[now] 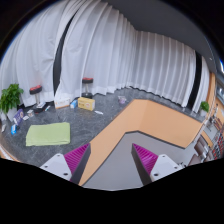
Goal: Fold towel
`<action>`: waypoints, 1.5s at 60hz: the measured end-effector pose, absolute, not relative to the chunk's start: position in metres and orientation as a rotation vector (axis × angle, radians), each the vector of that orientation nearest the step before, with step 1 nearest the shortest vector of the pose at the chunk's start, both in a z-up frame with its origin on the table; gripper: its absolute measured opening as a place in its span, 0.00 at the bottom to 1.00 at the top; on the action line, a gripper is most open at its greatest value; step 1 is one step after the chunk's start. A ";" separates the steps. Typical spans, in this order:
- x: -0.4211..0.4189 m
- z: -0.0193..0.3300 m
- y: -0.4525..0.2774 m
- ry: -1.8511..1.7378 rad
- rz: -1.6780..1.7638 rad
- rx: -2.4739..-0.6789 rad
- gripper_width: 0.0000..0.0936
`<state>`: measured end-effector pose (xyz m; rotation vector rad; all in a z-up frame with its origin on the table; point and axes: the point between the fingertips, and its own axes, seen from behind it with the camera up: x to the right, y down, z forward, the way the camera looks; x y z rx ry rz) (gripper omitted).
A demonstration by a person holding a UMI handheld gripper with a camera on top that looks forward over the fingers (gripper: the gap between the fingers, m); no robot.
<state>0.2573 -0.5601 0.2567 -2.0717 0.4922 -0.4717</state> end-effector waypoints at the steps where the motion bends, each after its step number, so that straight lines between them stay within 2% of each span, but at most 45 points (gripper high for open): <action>1: 0.258 0.256 -0.560 0.493 -0.472 -2.071 0.91; 15: 0.240 0.225 -0.566 0.499 -0.441 -2.108 0.90; 23: 0.193 0.180 -0.553 0.436 -0.410 -2.189 0.90; 31: 0.109 0.129 -0.525 0.353 -0.308 -2.283 0.90; 40: -0.008 0.088 -0.456 0.221 -0.181 -2.326 0.91; 52: -0.135 0.069 -0.315 0.118 -0.047 -2.265 0.91; 62: -0.176 0.046 -0.203 0.104 -0.053 -2.236 0.91; 73: -0.178 -0.002 -0.131 0.087 -0.132 -2.289 0.89; 78: -0.173 -0.016 -0.118 0.083 -0.176 -2.304 0.83; 85: -0.182 -0.019 -0.112 -0.005 -0.169 -2.298 0.51; 88: -0.177 -0.019 -0.108 -0.032 -0.186 -2.294 0.23; 89: -0.175 -0.018 -0.108 -0.030 -0.193 -2.292 0.17; 90: -0.175 -0.018 -0.108 -0.029 -0.186 -2.294 0.16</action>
